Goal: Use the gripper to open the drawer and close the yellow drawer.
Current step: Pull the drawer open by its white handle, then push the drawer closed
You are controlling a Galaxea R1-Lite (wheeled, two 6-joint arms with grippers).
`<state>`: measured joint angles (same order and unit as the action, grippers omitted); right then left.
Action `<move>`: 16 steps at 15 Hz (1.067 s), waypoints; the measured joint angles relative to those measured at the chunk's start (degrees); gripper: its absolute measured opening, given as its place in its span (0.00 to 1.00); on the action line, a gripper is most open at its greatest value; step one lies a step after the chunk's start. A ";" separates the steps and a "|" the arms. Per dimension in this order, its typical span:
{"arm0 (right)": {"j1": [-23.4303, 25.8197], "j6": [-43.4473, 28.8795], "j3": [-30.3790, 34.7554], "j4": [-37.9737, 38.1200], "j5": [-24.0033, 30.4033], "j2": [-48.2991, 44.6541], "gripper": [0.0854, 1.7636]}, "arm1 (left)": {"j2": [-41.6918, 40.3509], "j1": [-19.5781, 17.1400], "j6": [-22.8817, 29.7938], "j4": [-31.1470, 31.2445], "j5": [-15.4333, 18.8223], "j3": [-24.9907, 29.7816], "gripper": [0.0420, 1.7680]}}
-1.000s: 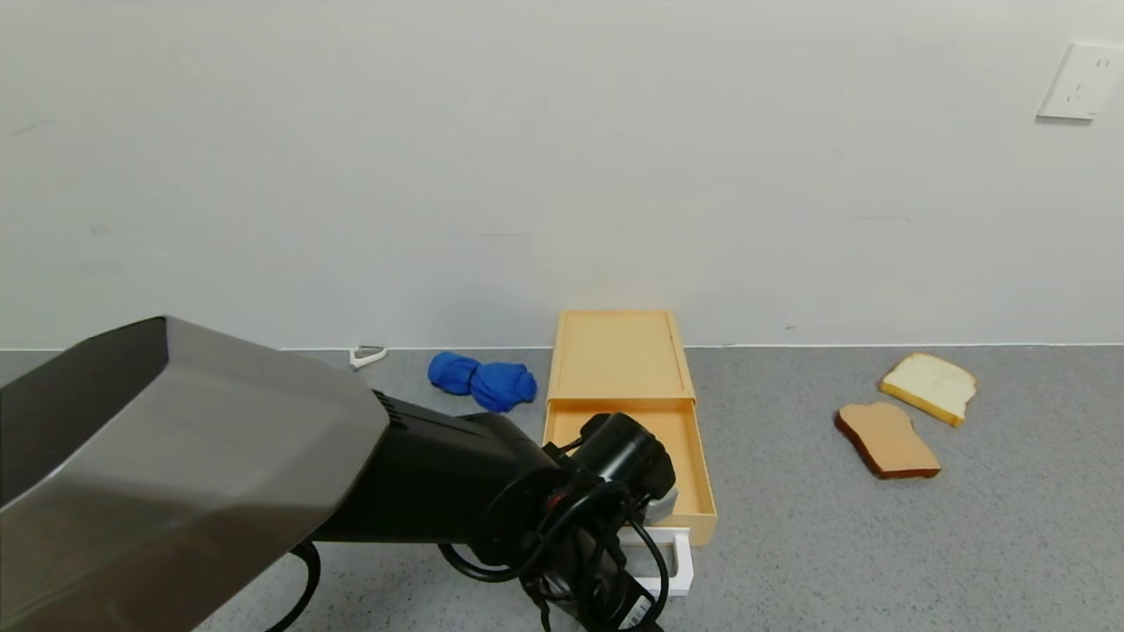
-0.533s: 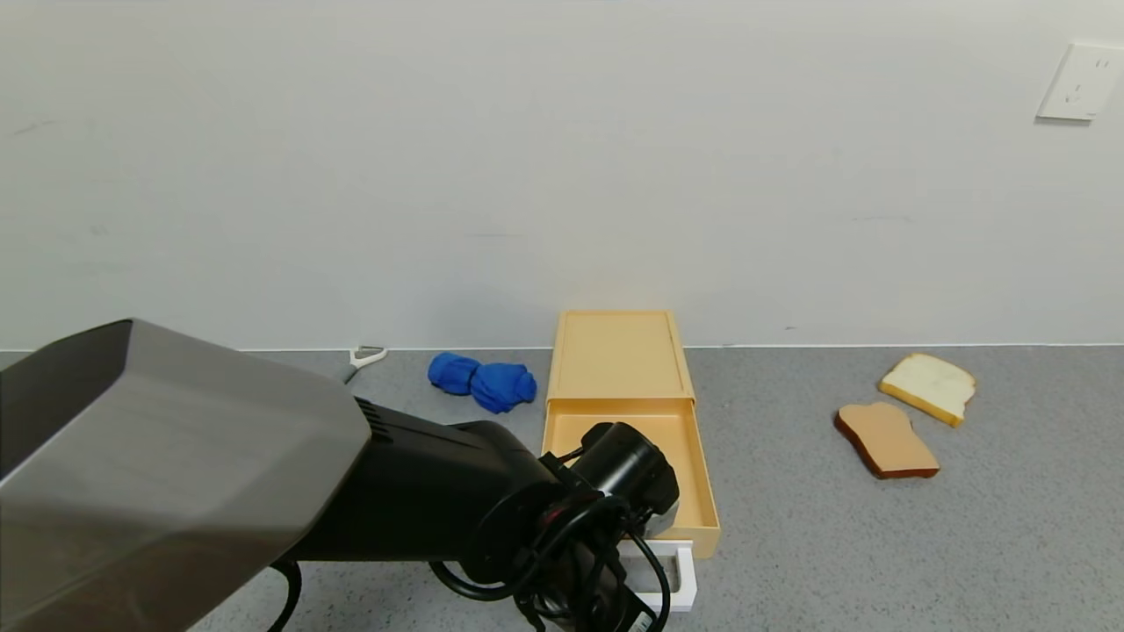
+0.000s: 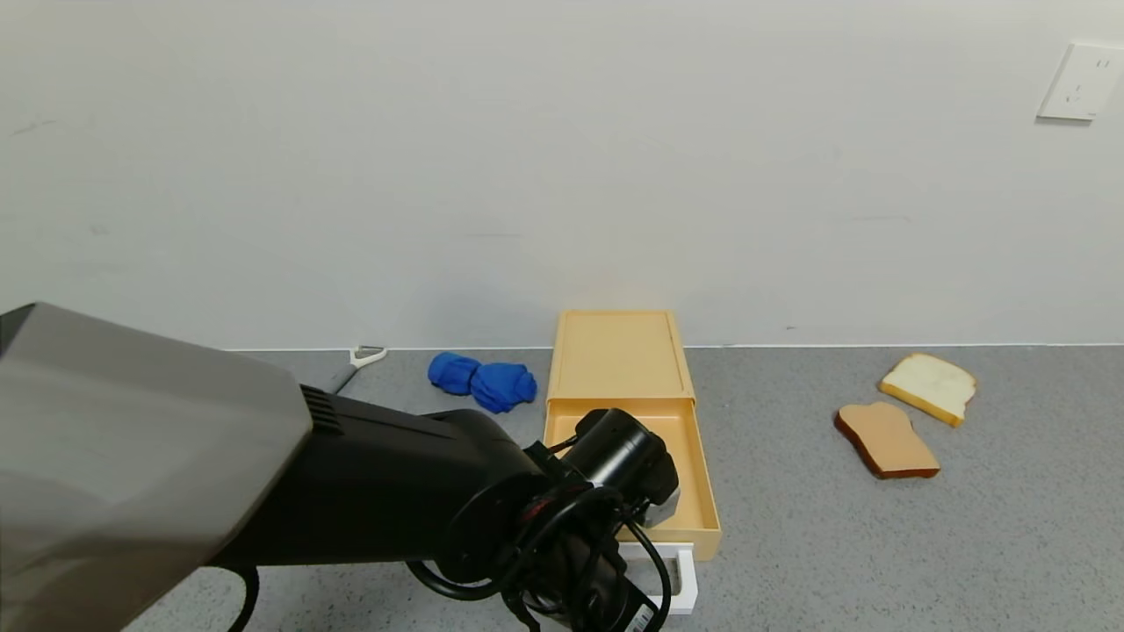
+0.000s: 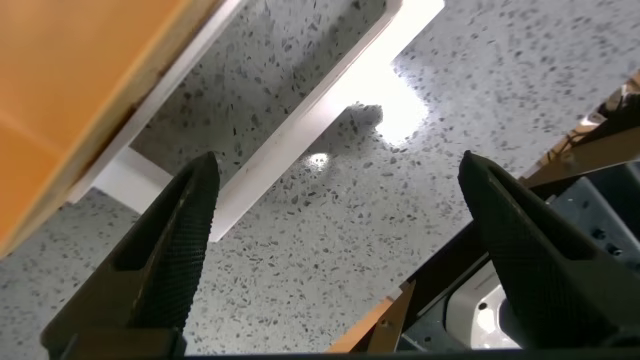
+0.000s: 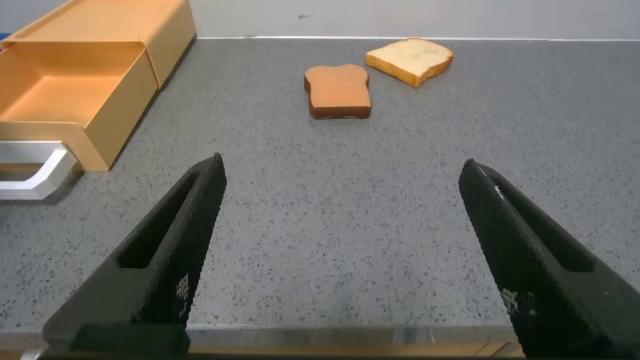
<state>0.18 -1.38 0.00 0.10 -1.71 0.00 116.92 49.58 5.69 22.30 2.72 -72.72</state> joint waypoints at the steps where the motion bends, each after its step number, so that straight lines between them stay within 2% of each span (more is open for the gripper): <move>1: 0.00 -0.02 0.00 0.00 0.02 0.00 0.97 | -0.94 0.00 0.00 0.05 0.00 -0.11 0.97; 9: 0.00 -0.02 0.00 0.00 0.02 0.00 0.97 | -14.82 -1.73 -0.18 -0.02 -0.30 1.57 0.97; 12: 0.00 -0.02 0.00 0.00 0.00 0.00 0.97 | -20.50 -5.18 -0.29 -0.30 -2.12 4.06 0.97; 16: 0.00 -0.02 0.00 0.00 0.00 0.00 0.97 | -27.23 -10.42 -0.33 -0.56 -2.36 7.73 0.97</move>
<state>0.18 -1.40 0.00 0.10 -1.71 0.00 89.69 39.16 5.36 21.74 0.35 -64.99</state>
